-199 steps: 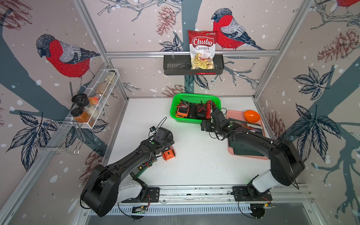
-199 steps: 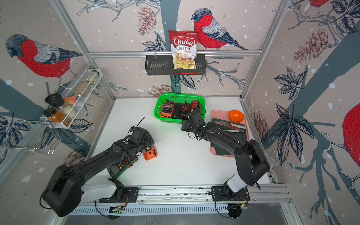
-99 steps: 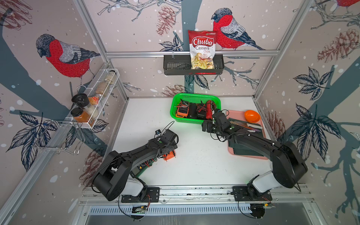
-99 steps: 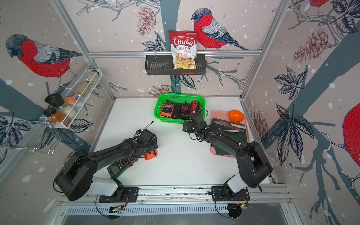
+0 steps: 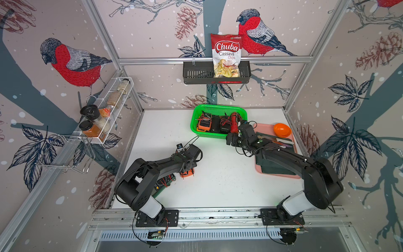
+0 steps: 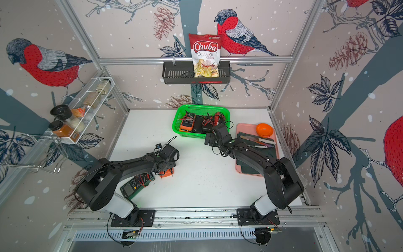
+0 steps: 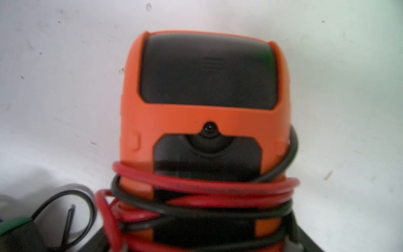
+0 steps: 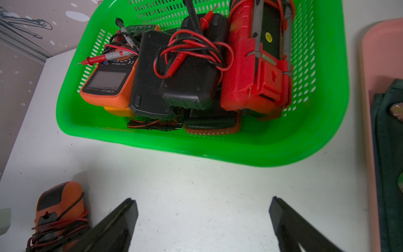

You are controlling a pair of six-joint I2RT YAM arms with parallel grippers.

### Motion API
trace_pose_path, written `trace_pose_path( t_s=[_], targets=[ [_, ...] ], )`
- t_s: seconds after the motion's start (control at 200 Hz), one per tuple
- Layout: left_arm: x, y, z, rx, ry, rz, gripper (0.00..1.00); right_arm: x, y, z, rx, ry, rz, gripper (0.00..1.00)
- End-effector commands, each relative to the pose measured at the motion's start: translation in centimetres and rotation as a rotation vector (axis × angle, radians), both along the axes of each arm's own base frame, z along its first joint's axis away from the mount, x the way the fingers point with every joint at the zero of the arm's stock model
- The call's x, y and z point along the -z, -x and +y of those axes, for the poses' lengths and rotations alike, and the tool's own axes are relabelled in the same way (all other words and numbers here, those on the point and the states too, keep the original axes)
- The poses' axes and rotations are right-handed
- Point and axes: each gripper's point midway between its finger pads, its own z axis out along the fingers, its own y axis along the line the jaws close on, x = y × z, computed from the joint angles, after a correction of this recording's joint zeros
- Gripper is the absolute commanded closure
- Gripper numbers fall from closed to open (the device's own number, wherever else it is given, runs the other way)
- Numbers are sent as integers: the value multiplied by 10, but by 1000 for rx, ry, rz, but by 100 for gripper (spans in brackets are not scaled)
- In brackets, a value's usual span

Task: Put the multimeter into the basket
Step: Pick up the multimeter from the center of the board.

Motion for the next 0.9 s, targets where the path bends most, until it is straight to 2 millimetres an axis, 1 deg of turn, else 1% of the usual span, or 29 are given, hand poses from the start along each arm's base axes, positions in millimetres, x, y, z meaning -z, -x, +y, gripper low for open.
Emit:
trace_pose_path(
  t_s=[0.0, 0.045, 0.11, 0.13, 0.2, 0.215, 0.245, 0.255, 0.275, 0.29, 0.31, 0.33, 0.38, 0.45, 0.57, 0.675, 0.705, 0.72, 0.73, 0.785, 0.895],
  targets=[
    [7, 9, -7, 34, 37, 49, 46, -6, -2, -8, 34, -14, -14, 1],
    [3, 7, -8, 41, 37, 36, 53, -8, -1, -12, 43, -20, -19, 1],
    [-5, 3, -9, 46, 37, 18, 61, -10, 1, -17, 52, -25, -30, 1],
    [-6, 2, -10, 49, 38, 14, 66, -12, 1, -18, 55, -29, -33, 1],
    [-15, -2, -12, 58, 41, -6, 74, -14, 2, -23, 67, -35, -41, 1],
    [-16, -2, -12, 61, 40, -9, 78, -15, 2, -23, 69, -37, -44, 1],
    [-21, -4, -12, 61, 37, -20, 81, -16, 2, -25, 72, -39, -49, 1],
    [-22, -5, -11, 62, 35, -25, 85, -17, 2, -25, 74, -40, -51, 1],
    [-26, -6, -10, 61, 29, -32, 87, -17, 3, -27, 77, -40, -54, 1],
    [-29, -7, -10, 62, 27, -41, 92, -18, 3, -27, 78, -42, -55, 1],
    [-34, -8, -10, 63, 24, -53, 95, -19, 3, -27, 80, -43, -58, 1],
    [-39, -10, -10, 64, 21, -65, 100, -19, 3, -29, 83, -42, -60, 1],
    [-54, -14, -9, 68, 17, -102, 100, -22, 4, -31, 90, -40, -68, 1],
    [-83, -23, -10, 87, 21, -175, 100, -26, 4, -35, 104, -41, -82, 1],
    [-135, -41, -21, 196, 22, -307, 100, -33, 6, -40, 124, -55, -110, 1],
    [-173, -59, -28, 270, -20, -412, 100, -39, 8, -43, 133, -72, -133, 1],
    [-181, -64, -30, 290, -35, -427, 100, -40, 9, -44, 135, -74, -135, 1],
    [-179, -66, -30, 299, -47, -421, 100, -41, 9, -45, 136, -76, -137, 1],
    [-188, -70, -32, 301, -44, -439, 100, -42, 9, -45, 135, -77, -138, 1],
    [-204, -83, -36, 325, -61, -458, 100, -43, 10, -46, 136, -79, -141, 1],
    [-220, -112, -46, 385, -61, -460, 100, -46, 12, -47, 138, -84, -145, 1]
  ],
)
